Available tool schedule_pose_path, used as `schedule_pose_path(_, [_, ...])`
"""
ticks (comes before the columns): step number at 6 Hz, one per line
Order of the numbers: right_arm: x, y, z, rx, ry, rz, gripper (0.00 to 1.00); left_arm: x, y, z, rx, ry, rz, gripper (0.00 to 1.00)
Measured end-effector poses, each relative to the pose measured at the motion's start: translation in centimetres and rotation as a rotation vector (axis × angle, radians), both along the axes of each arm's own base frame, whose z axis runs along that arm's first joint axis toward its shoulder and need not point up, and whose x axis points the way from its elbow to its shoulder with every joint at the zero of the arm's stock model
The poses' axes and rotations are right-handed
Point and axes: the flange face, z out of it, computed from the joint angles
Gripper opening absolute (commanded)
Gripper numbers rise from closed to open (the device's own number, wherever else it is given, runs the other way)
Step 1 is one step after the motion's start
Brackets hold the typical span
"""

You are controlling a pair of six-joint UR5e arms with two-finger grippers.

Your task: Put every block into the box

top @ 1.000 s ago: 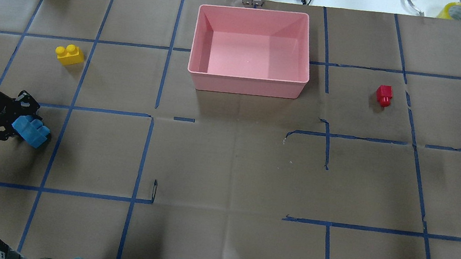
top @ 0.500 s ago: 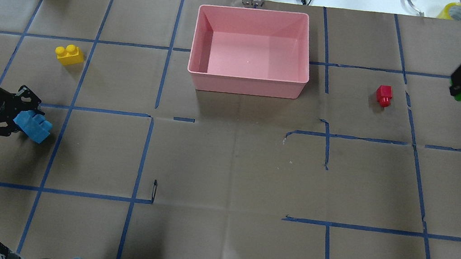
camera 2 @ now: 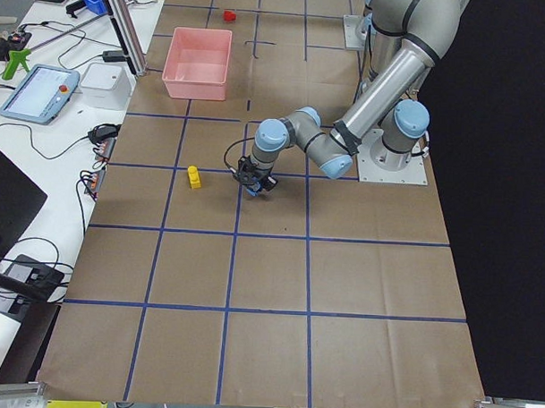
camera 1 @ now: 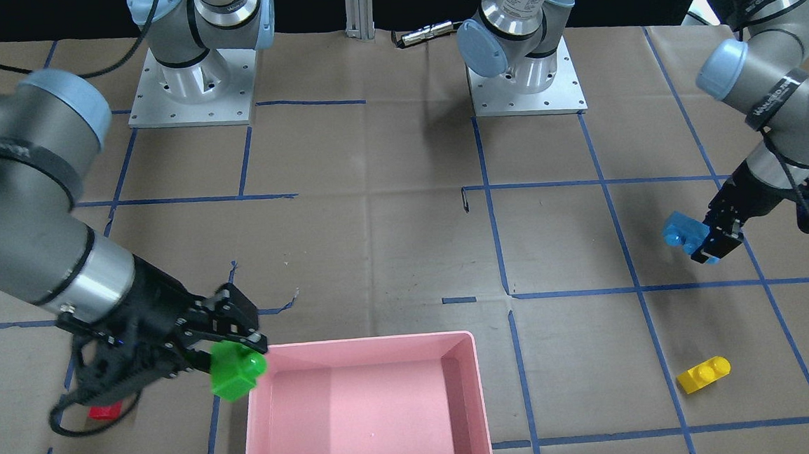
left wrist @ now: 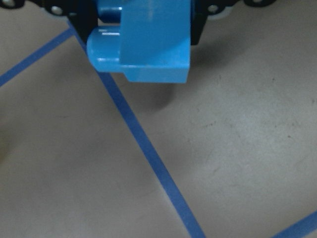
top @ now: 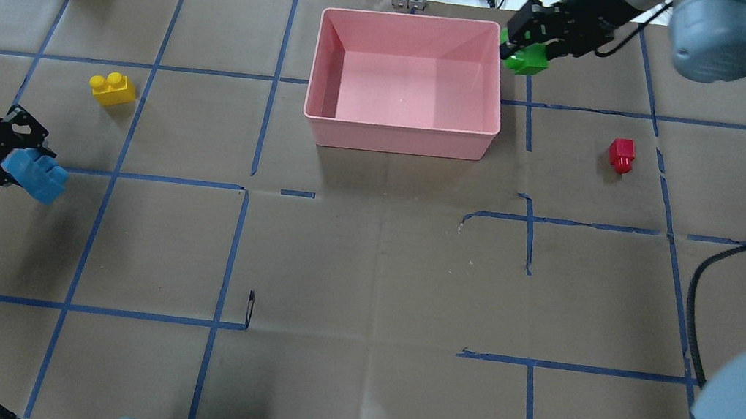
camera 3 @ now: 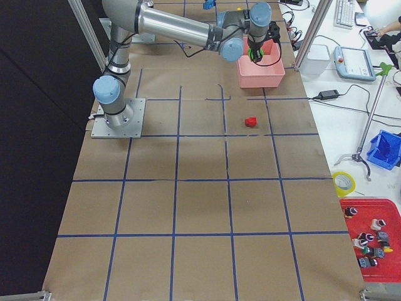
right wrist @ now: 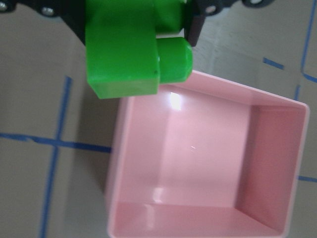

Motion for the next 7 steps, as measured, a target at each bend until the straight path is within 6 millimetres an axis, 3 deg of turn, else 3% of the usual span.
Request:
schedule_pose_path(1, [4.9,-2.9,-2.2,-0.015,-0.028,0.037,0.51,-0.1,-2.0,4.2,0.015,0.01,-0.025,0.09])
schedule_pose_path(2, [7.8,-4.2,-3.9,-0.017,-0.038,0.057,0.99,-1.0,-4.2,8.5,0.027,0.016,-0.068,0.09])
schedule_pose_path(3, [8.9,-4.7,-4.6,-0.024,-0.04,0.068,1.0,-2.7,-6.2,12.2,0.02,0.006,-0.14,0.09])
schedule_pose_path(4, [9.2,-4.9,-4.9,-0.035,-0.04,0.072,1.0,-5.6,-8.0,14.7,0.001,-0.011,-0.234,0.09])
schedule_pose_path(6, [8.7,-4.8,-4.5,-0.04,-0.035,0.066,1.0,-12.2,-11.4,15.8,-0.027,-0.031,-0.449,0.1])
schedule_pose_path(7, [6.4,-4.5,-2.9,-0.045,-0.002,0.038,1.0,-16.1,-13.0,16.7,-0.037,-0.039,-0.542,0.1])
